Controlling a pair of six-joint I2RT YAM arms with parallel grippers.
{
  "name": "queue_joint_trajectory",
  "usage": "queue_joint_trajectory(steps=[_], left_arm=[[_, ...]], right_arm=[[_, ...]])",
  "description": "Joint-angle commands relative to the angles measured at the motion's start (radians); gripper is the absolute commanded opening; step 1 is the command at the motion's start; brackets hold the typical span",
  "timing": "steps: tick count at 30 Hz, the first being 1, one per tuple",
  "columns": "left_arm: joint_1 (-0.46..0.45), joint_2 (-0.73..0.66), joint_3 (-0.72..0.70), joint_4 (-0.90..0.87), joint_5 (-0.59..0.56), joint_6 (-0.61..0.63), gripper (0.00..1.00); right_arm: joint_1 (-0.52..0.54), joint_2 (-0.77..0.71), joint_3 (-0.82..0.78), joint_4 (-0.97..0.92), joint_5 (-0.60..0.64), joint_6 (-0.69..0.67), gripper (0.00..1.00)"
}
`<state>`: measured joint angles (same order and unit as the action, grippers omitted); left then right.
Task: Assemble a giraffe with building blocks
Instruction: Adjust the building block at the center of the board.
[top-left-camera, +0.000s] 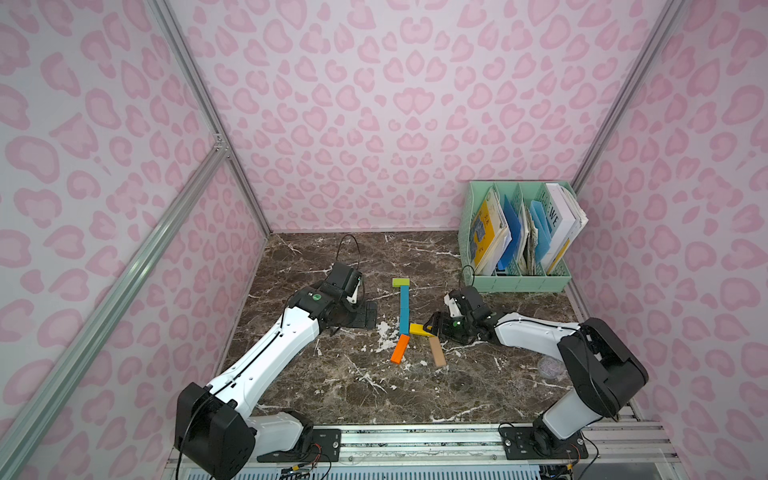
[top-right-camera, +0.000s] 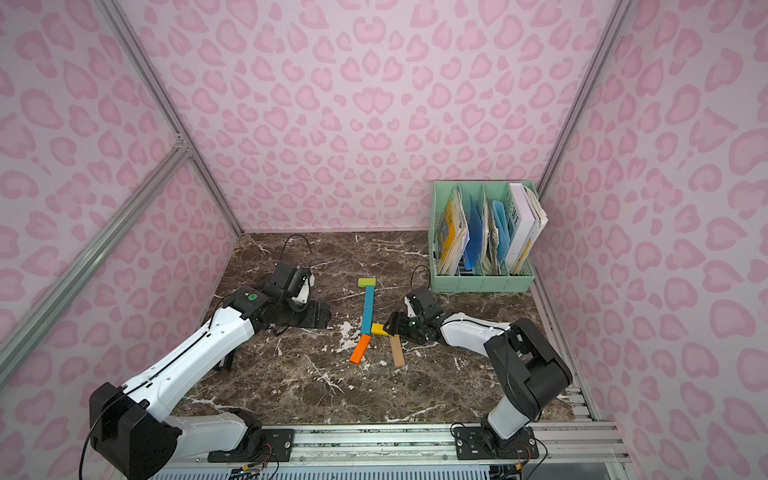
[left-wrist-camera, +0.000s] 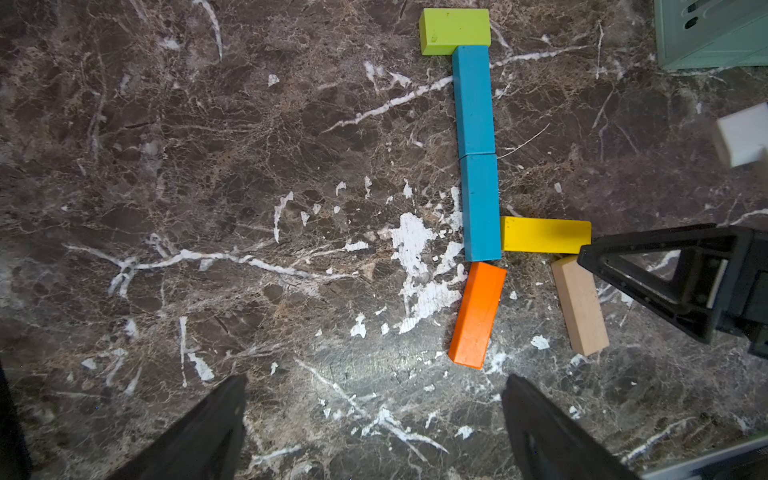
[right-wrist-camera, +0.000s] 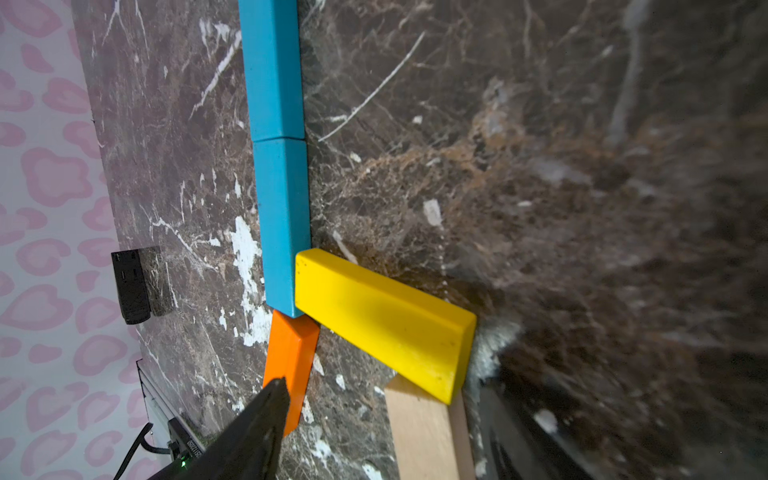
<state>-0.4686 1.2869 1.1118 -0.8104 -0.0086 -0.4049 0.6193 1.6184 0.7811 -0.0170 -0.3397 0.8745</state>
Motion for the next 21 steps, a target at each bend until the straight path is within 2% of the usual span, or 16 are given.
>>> queue_joint_trajectory(steps=[1, 21], left_arm=[[0.001, -0.001, 0.003, -0.006, -0.001, 0.012, 0.99], [0.001, 0.002, 0.002, -0.006, -0.001, 0.012, 0.99]], right_arm=[[-0.003, 0.001, -0.002, 0.032, 0.019, -0.018, 0.74], [-0.007, 0.023, 0.000, 0.073, 0.010, -0.029, 0.73]])
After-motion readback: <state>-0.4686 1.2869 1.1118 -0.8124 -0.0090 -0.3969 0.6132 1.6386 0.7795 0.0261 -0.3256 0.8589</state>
